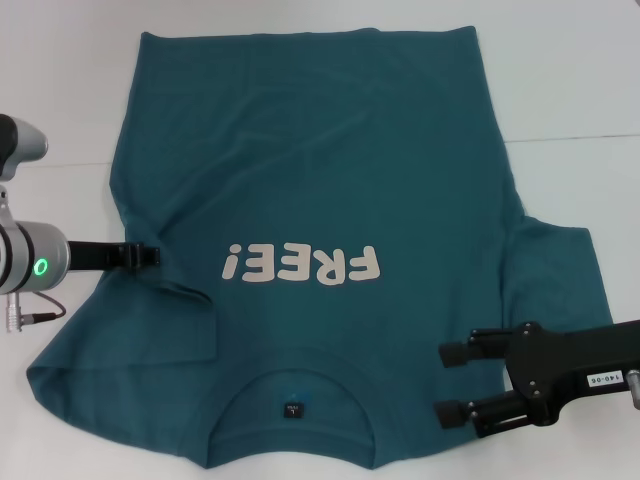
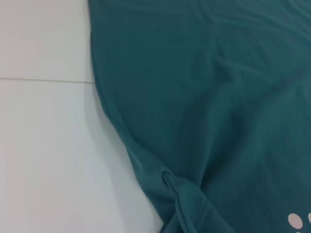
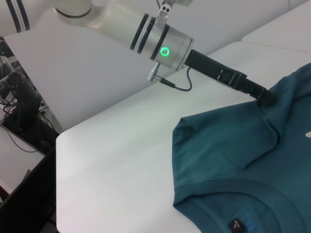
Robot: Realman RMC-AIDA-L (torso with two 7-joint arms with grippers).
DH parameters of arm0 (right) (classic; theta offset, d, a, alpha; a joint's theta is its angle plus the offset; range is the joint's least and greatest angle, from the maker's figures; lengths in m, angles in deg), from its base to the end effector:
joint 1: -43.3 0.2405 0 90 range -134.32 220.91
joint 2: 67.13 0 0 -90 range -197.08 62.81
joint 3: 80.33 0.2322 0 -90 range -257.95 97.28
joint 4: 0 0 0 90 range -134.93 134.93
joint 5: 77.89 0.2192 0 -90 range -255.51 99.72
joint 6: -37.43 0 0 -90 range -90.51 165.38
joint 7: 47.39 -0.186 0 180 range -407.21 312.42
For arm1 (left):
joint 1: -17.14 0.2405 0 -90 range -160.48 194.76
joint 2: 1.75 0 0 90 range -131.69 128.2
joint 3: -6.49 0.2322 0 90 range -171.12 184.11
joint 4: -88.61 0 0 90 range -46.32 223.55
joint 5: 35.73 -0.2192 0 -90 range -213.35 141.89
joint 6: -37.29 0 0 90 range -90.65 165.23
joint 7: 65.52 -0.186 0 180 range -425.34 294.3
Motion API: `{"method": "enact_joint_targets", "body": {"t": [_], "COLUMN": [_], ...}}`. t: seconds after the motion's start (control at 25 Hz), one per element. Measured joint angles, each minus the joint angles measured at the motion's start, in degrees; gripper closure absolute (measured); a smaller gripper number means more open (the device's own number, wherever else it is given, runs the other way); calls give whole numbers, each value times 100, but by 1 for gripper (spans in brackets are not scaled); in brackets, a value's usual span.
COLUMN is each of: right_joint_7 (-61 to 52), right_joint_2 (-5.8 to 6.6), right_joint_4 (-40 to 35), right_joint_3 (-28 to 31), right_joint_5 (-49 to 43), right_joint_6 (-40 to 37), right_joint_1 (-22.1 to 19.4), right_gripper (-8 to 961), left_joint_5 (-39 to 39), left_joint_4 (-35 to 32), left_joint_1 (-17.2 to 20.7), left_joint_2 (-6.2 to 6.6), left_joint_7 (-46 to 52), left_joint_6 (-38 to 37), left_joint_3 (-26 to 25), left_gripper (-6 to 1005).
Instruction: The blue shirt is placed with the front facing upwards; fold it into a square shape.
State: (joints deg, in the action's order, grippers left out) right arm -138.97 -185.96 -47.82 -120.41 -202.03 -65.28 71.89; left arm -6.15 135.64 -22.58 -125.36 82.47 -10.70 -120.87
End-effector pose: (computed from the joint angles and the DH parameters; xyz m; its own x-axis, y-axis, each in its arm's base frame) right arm 0.2338 0.3050 -0.0076 0.8083 -0.4730 -0.3507 -0.4905 -0.8703 0.0434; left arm -0.2633 0.4478 -0.0259 0.4537 0.7740 0.4416 0.8331 -0.1924 -0.5186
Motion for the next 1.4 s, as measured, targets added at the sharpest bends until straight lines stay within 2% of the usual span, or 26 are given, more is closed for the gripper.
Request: {"method": "enact_joint_targets", "body": {"t": [0.04,0.24,0.44,0.72,0.96,1.16,1.4], "right_joint_7": [0,0,0,0,0,0,0], "right_joint_2": [0,-6,-8,-8,-8,-8,-1], "right_joint_4": [0,0,0,0,0,0,0], "right_joint_3": [0,0,0,0,0,0,0], "right_joint_5": [-1,-4,-6,-6,-5,-5,-5], "right_joint_6": [1,2,6,5,-8,4,6], "right_joint_1": [-3,-12,-20,-14,-10,-14,-12], "right_gripper": [35,35,35,34,34,34,34], "left_joint_5": [11,14,16,32,18,24,31], "left_joint_4": [-1,-206,-318,-173,-148,193,179], "left_joint_1": [-7,-171,-227,-251,-295,-143,-102], "left_joint_2": [0,32,73,52,61,-23,30], "left_joint_7": [0,3,-9,38,26,-101,83], "left_joint_6": [7,28,28,-26,-48,-35,-174], "left_joint_3": [-4,-10,-26,-35,-9,63,-133], "left_gripper": [330,583,734,988,994,993,963]}}
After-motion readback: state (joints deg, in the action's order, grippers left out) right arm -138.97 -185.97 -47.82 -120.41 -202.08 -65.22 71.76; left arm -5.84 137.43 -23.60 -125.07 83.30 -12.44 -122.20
